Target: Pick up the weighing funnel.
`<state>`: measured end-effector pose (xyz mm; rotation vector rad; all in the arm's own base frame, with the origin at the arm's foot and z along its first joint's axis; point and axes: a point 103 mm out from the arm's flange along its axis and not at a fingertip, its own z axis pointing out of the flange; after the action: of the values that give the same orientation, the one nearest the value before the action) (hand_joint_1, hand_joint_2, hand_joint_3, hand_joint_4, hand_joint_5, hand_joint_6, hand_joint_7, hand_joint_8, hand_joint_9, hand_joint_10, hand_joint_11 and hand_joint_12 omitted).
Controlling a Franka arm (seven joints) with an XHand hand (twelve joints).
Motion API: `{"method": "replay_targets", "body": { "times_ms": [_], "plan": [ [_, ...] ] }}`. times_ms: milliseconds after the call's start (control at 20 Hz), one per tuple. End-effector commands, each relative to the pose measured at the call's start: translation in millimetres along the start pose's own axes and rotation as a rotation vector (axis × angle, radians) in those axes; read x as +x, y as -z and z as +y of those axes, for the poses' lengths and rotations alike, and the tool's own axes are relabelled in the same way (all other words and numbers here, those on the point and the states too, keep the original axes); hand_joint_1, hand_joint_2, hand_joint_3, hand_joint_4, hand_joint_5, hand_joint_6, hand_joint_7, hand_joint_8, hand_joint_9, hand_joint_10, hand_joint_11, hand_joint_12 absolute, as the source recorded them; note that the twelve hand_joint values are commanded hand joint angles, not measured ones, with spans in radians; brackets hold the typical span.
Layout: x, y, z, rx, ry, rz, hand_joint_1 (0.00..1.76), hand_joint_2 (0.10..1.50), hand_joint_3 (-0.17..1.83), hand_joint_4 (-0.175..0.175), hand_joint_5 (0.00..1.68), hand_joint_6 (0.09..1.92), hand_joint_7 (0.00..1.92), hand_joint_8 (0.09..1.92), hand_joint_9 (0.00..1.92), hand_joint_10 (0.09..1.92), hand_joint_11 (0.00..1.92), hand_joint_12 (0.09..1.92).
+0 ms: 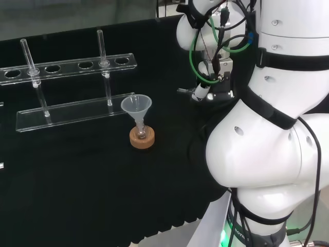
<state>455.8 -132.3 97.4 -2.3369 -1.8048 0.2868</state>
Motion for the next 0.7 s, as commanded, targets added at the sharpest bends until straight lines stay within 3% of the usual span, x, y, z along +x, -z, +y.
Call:
{"method": "replay_targets", "body": {
  "times_ms": [50,700],
  "plan": [
    [2.2,22.8,-10.7,-0.032,0.025,0.016,1.16,0.60,0.63,0.175,1.56,0.09,1.64,0.09,1.08,0.28,0.00,1.58],
    [5.5,63.4,-21.0,-0.073,0.078,-0.029,1.16,0.59,0.63,0.175,1.56,0.09,1.64,0.09,1.06,0.26,0.00,1.57]
  ]
}}
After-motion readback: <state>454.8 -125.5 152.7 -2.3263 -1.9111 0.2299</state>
